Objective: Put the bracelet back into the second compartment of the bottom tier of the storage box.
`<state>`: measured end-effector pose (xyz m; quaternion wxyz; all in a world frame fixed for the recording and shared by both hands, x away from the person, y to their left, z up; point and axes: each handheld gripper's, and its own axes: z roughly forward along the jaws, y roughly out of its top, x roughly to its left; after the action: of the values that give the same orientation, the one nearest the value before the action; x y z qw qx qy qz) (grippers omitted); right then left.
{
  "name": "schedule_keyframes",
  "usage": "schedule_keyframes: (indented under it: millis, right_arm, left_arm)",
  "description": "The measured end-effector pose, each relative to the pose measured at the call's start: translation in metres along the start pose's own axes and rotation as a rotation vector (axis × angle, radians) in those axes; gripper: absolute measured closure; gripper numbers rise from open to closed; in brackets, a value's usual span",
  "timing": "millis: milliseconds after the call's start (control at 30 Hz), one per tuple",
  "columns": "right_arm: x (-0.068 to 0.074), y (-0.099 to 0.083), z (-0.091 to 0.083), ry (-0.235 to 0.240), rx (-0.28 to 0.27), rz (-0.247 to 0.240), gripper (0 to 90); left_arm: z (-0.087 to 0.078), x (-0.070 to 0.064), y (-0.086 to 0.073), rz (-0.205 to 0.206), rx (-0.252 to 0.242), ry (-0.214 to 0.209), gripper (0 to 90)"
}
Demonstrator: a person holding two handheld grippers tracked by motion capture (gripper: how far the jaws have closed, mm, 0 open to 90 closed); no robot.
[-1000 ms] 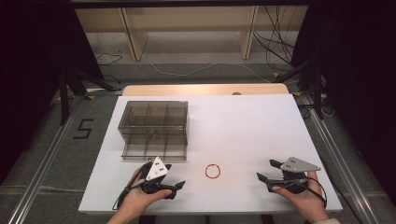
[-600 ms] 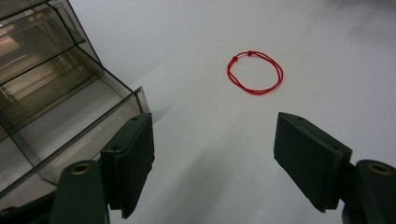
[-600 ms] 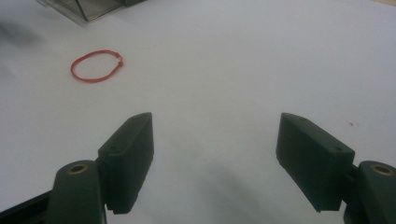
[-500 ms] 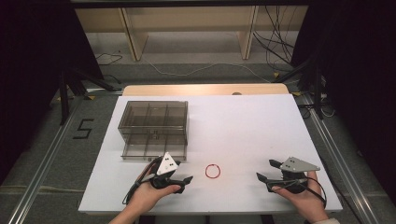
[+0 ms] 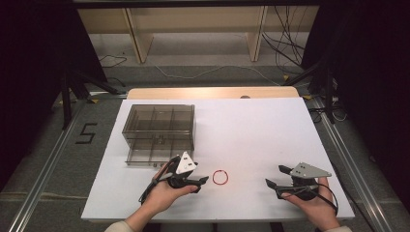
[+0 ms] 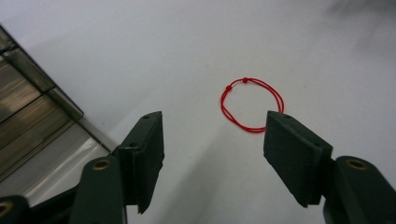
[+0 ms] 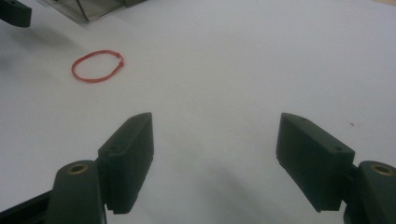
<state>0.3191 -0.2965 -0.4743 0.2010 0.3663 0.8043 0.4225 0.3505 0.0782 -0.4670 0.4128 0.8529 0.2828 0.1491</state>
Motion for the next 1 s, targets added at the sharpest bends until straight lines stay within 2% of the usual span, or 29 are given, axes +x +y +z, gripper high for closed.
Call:
schedule_keyframes:
  millis: [433, 733, 933, 1000]
  right_arm:
    - [0.0, 0.0, 0.001, 0.003, -0.007, 0.001, 28.4]
    - [0.0, 0.0, 0.001, 0.004, -0.006, 0.001, 28.4]
    - [0.0, -0.001, 0.001, 0.007, -0.008, 0.002, 28.4]
    - [0.001, -0.001, 0.001, 0.008, -0.007, 0.002, 28.4]
  left_arm:
    - [0.029, -0.001, 0.021, 0.029, 0.016, -0.036, 43.2]
    - [0.052, -0.002, 0.029, 0.051, 0.076, -0.062, 45.9]
    - [0.065, 0.0, 0.03, 0.061, 0.104, -0.066, 52.6]
    - [0.067, 0.001, 0.03, 0.058, 0.108, -0.078, 53.7]
